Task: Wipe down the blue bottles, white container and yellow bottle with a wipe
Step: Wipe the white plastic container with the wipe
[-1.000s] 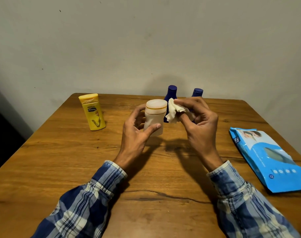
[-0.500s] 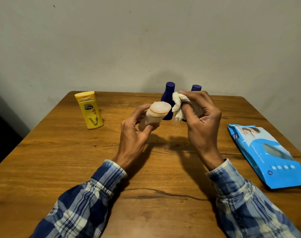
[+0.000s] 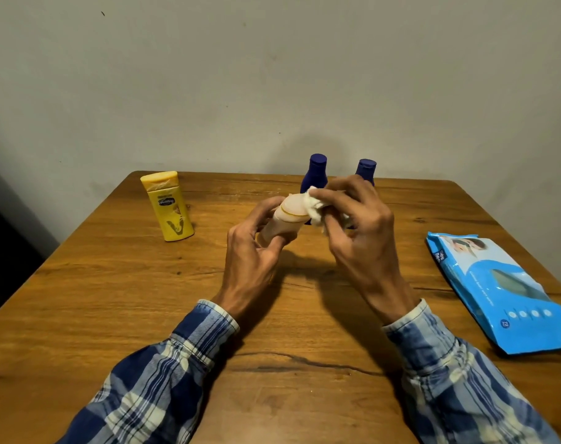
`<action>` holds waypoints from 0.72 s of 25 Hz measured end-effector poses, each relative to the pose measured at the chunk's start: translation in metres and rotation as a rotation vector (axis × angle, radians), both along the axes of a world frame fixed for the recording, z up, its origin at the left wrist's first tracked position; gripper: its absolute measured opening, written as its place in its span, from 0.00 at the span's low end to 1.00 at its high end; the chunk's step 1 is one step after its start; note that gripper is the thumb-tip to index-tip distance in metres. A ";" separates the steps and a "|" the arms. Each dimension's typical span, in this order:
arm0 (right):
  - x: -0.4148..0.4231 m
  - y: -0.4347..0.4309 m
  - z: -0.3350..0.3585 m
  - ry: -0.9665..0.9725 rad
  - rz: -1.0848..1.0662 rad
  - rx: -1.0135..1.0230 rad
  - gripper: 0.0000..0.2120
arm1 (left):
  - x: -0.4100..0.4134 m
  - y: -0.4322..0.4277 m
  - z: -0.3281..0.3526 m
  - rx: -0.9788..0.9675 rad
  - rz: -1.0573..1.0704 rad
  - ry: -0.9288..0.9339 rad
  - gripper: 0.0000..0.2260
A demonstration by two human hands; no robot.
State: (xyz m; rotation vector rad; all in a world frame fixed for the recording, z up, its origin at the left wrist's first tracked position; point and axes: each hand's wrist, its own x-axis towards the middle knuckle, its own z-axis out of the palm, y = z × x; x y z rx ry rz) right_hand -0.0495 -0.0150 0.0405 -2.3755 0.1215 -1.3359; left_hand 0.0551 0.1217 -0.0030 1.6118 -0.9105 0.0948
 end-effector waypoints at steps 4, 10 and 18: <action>0.001 0.014 0.000 0.035 0.102 -0.163 0.14 | 0.001 0.000 -0.001 0.018 0.011 -0.058 0.23; 0.000 0.012 0.003 0.063 0.098 -0.120 0.15 | -0.006 0.000 0.001 0.004 -0.008 -0.024 0.22; -0.002 0.000 0.004 -0.208 -0.027 0.207 0.16 | -0.003 -0.002 0.009 -0.066 -0.079 0.158 0.28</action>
